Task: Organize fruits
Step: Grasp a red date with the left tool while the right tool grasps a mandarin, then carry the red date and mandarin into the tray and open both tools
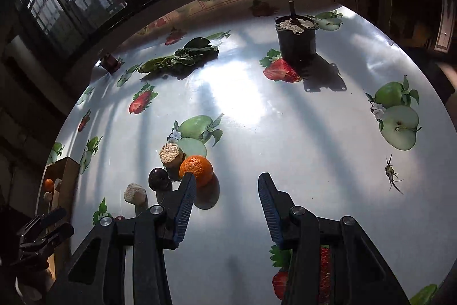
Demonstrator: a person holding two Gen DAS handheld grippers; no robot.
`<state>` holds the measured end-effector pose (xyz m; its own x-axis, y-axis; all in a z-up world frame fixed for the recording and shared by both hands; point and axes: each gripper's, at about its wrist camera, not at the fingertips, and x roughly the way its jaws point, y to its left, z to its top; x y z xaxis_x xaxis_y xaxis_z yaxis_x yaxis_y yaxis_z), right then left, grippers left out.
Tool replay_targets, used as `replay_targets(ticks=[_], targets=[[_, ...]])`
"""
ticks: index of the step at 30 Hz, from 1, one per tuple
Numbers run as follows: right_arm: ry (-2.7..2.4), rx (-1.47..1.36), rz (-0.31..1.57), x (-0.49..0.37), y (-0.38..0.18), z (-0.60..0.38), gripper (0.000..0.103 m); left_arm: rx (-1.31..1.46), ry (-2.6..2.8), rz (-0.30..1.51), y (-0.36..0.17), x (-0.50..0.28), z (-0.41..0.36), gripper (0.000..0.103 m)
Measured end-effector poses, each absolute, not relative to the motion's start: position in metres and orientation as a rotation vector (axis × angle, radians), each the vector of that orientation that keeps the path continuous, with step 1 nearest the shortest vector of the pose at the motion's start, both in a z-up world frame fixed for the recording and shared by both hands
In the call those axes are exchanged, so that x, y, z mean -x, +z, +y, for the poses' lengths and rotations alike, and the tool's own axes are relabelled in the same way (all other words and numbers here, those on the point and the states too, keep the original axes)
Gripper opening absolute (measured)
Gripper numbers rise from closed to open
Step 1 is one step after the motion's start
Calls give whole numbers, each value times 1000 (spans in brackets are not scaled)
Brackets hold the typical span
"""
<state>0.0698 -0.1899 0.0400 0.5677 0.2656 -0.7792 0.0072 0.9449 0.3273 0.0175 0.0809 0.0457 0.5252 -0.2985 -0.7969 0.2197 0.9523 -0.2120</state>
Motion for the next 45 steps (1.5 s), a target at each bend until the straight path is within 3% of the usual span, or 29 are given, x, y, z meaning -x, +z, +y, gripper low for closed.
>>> replay_targets(ticks=[5,12,19,20,22,23,27,45], targets=[[183,-307,965,-82,29,-174,49,92,-355,954,37,-23,59,77],[181,-251,962,-93,19,-150,49,37,-402,937,21,-25,39,49],[164,-206,956,-94,13,-142,49,39,-400,937,13,-29,40,48],[160,-196,956,-94,12,-141,49,27,-395,932,12,-28,39,44],[148,-179,956,-95,10,-139,49,-8,-386,924,11,-26,36,22],[139,-169,955,-95,11,-137,48,-14,-384,922,11,-26,36,20],[136,-172,961,-94,12,-136,36,7,-383,933,13,-27,40,20],[156,-209,894,-15,57,-127,36,124,-300,845,71,44,88,20]])
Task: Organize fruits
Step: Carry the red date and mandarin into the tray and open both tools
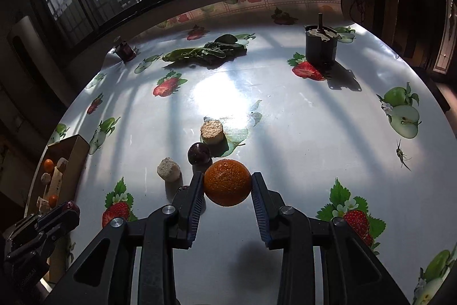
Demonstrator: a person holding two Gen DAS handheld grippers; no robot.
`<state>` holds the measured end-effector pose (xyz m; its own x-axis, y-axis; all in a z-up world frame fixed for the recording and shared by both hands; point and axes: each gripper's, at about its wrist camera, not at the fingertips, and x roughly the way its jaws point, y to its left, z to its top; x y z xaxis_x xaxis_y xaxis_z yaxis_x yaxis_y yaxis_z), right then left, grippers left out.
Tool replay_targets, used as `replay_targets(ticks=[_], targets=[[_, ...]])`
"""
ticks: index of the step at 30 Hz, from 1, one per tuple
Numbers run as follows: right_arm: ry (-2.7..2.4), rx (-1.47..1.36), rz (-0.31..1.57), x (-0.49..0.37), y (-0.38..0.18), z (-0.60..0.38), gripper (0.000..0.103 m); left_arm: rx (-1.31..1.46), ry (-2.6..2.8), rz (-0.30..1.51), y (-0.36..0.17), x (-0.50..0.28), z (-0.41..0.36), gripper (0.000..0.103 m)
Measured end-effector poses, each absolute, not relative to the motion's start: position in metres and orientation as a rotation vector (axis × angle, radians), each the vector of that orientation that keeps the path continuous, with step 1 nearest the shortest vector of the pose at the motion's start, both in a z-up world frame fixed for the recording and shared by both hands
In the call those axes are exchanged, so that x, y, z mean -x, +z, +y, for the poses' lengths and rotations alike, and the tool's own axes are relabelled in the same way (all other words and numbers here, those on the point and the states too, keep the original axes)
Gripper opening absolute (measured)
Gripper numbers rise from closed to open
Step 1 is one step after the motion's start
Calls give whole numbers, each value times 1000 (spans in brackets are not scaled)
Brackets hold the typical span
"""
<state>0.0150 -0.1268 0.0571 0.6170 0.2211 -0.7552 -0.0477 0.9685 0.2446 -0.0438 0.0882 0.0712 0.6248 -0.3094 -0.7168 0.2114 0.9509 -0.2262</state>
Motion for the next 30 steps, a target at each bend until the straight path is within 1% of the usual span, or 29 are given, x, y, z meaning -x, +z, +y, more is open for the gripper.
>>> replay_targets(ticks=[10,15,21,26,30], targets=[[158,-215,860,69,65,-89,36,159,-259,816,76,84,116,20],[180,-210,874,93,64,-67,36,184,-226,790,83,98,139,20],[250,-173,864,107,76,-30,36,243,-83,757,88,104,204,20],[377,-131,857,104,83,21,36,296,92,770,74,104,270,20],[483,-105,891,89,81,64,36,349,171,796,60,98,311,21]])
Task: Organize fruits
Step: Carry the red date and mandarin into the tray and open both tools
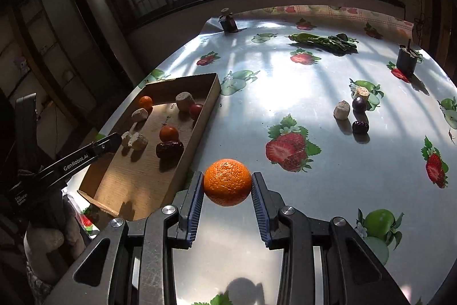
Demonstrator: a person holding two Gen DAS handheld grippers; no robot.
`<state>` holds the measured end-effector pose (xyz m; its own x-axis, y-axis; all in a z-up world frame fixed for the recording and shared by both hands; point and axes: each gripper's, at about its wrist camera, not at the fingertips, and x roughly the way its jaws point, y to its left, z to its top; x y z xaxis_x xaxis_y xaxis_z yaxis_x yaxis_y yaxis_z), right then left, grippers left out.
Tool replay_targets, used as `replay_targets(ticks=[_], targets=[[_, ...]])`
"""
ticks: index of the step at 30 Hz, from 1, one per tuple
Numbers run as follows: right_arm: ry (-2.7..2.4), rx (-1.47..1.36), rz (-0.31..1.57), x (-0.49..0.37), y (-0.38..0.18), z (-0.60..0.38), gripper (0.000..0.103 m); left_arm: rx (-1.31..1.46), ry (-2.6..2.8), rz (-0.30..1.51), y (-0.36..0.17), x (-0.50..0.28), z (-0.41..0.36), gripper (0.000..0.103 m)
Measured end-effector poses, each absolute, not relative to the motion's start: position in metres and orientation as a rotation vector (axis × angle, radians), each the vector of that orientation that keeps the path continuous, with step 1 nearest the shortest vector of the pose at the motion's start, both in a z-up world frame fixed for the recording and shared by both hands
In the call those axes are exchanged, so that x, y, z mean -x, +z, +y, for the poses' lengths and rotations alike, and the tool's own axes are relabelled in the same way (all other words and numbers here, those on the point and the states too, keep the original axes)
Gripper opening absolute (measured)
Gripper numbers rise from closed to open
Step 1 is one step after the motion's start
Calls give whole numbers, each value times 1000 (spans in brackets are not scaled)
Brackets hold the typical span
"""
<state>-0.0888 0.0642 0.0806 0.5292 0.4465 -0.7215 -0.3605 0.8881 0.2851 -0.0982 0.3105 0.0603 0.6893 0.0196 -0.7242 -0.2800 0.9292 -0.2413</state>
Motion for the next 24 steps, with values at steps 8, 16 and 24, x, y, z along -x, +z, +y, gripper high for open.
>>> replay_targets(ticks=[8,16,24], targets=[[638,5,976,71,59,154,37,347,215,867,34,83,337,21],[643,146,1029,59,28,205,37,369,225,900,21,76,348,21],[608,215,988,50,21,221,38,407,201,864,31,80,354,35]])
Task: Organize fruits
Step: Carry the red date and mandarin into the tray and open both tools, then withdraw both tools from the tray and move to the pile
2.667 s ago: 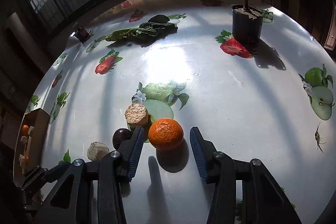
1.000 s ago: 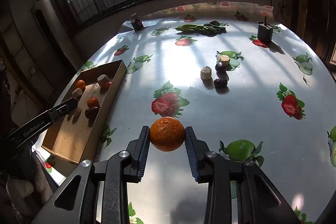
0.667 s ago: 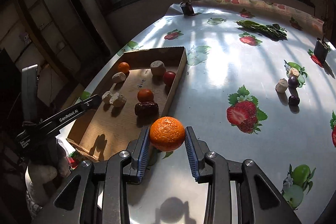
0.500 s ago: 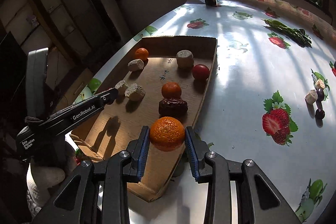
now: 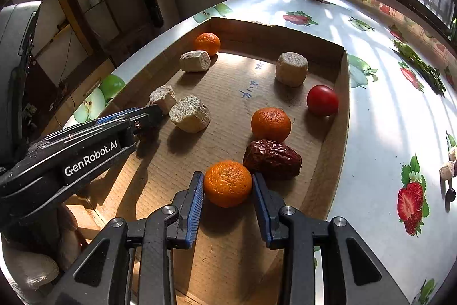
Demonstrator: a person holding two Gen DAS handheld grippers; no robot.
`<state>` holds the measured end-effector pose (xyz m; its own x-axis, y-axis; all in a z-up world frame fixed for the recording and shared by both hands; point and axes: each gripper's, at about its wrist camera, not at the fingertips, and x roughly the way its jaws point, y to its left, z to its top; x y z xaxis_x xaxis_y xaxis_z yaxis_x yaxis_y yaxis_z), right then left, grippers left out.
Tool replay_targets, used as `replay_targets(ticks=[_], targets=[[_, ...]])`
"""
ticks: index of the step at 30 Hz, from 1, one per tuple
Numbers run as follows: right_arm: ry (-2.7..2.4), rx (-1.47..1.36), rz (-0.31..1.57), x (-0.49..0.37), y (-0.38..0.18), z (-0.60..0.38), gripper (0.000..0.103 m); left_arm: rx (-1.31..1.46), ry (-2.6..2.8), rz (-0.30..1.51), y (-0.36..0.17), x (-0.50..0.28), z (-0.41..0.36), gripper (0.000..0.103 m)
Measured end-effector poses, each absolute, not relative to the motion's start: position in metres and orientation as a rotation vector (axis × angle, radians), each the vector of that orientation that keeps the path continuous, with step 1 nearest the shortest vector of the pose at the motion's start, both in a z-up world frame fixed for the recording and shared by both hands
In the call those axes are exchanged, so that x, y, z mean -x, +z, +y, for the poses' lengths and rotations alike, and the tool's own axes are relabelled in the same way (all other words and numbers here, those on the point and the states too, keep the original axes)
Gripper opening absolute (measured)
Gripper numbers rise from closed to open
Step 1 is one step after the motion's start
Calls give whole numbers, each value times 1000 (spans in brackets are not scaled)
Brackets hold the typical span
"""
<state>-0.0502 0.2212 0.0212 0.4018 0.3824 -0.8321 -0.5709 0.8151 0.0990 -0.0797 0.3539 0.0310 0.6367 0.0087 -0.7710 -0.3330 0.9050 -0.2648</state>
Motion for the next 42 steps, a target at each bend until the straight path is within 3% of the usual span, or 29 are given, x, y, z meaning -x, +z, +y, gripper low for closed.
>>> replay_targets(ticks=[4,6,9,14,35,42], targets=[[615,216,971,51,24,224,40,409,207,825,46,87,356,43],[629,184,957,53,31,220,49,403,223,804,54,90,356,52],[620,156,906,60,45,210,59,372,245,778,64,94,353,55],[586,64,870,66,61,181,63,276,281,761,77,95,333,69],[440,-173,861,70,67,57,64,86,145,721,106,99,229,72],[301,-240,828,44,88,-28,64,81,65,748,100,92,199,73]])
